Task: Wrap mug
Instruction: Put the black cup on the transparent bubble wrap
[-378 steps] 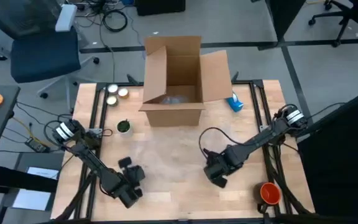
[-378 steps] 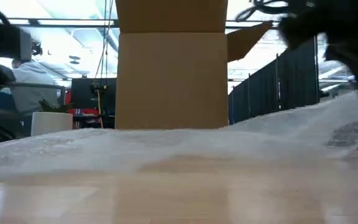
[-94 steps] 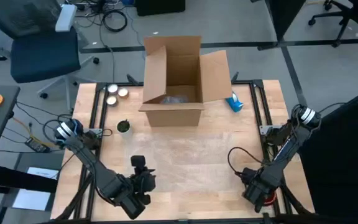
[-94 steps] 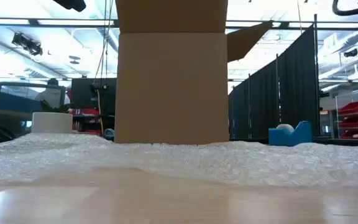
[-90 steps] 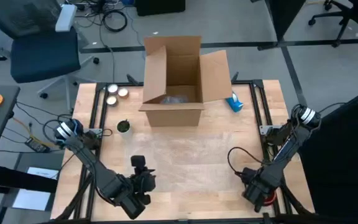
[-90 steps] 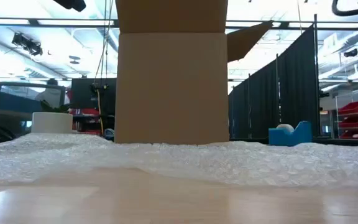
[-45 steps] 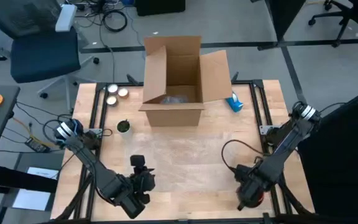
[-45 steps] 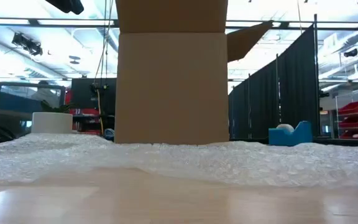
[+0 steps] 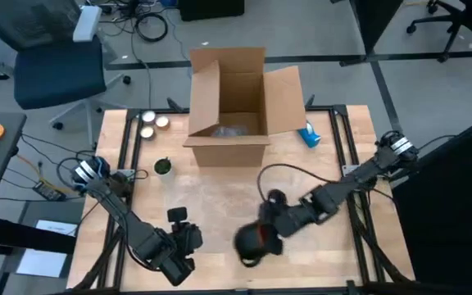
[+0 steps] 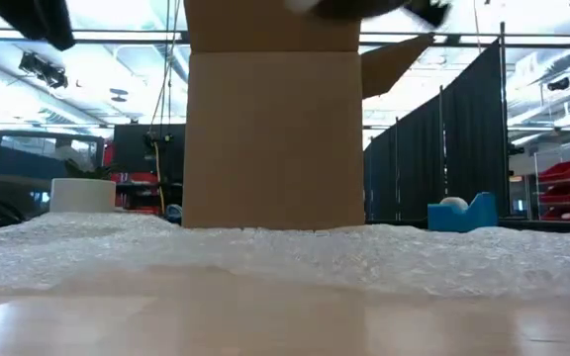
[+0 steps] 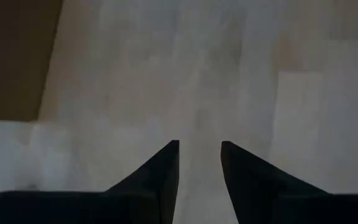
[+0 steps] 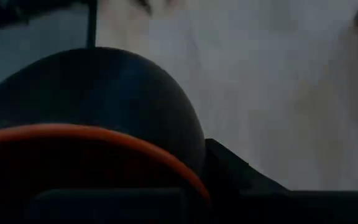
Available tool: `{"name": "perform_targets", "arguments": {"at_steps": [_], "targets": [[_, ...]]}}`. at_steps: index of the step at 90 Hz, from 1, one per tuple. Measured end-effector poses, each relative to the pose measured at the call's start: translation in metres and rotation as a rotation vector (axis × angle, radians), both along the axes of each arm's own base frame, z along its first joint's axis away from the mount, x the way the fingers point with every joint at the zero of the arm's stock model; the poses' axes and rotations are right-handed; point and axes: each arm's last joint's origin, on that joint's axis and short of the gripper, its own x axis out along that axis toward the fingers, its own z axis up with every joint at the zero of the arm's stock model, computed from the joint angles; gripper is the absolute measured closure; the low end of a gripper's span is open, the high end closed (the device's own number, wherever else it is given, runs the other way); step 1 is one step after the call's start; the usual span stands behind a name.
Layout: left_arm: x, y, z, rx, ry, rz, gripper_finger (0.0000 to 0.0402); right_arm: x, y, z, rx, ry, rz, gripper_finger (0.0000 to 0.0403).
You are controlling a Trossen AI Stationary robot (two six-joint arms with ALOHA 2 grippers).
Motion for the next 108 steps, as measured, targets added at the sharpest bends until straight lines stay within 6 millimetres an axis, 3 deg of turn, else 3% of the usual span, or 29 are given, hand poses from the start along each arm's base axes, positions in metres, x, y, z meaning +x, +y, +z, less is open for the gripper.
{"name": "perform_targets", "arguments": {"at_steps": [15, 26, 61, 88, 108], "targets": [[0.0, 0.0, 0.0, -0.004, -0.004, 0.001, 0.0296, 0.031, -0.023, -0.038, -0.023, 0.062, -0.115, 0.0403], [0.001, 0.0, 0.0, 0.011, -0.021, 0.005, 0.0296, 0.037, -0.03, -0.058, -0.03, 0.147, -0.149, 0.0403], [0.006, 0.004, 0.003, 0.12, -0.127, 0.017, 0.0296, 0.034, -0.039, -0.061, -0.024, 0.241, -0.259, 0.0398], [0.005, 0.005, 0.002, 0.124, -0.123, 0.016, 0.0296, 0.039, -0.041, -0.081, -0.005, 0.298, -0.298, 0.0386], [0.005, 0.005, 0.002, 0.128, -0.115, 0.009, 0.0296, 0.042, -0.043, -0.088, -0.001, 0.316, -0.305, 0.0356]]}}
